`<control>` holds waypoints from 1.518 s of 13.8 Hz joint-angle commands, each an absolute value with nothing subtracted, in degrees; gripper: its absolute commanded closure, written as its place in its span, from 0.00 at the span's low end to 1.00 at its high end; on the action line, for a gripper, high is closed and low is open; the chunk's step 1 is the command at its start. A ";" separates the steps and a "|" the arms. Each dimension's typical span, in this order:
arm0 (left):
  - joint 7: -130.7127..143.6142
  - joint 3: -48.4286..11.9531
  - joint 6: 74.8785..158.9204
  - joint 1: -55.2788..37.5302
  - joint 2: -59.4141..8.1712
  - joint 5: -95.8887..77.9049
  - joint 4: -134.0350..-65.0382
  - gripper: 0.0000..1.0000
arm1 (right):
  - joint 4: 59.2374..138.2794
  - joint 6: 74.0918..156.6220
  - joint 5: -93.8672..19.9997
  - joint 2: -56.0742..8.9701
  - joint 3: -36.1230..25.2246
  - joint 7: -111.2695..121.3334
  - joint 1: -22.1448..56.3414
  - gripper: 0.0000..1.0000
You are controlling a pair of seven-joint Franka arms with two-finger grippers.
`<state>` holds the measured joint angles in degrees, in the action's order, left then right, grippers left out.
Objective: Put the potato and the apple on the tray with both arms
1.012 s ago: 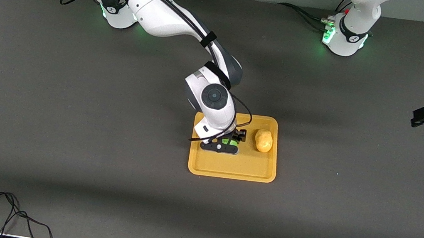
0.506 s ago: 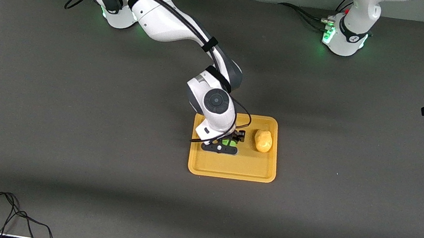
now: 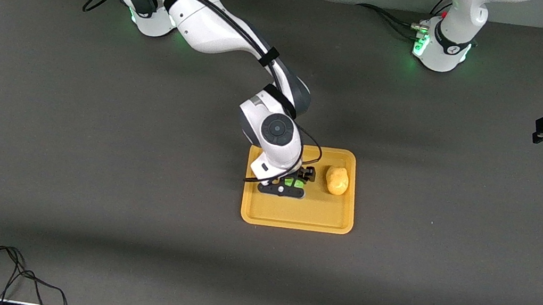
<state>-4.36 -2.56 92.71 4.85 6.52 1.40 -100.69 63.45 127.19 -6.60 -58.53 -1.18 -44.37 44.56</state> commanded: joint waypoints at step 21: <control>-4.39 -4.31 94.57 3.96 8.88 3.43 -103.80 0.00 | 88.59 98.01 -6.07 -10.82 -17.33 -18.92 27.80 0.00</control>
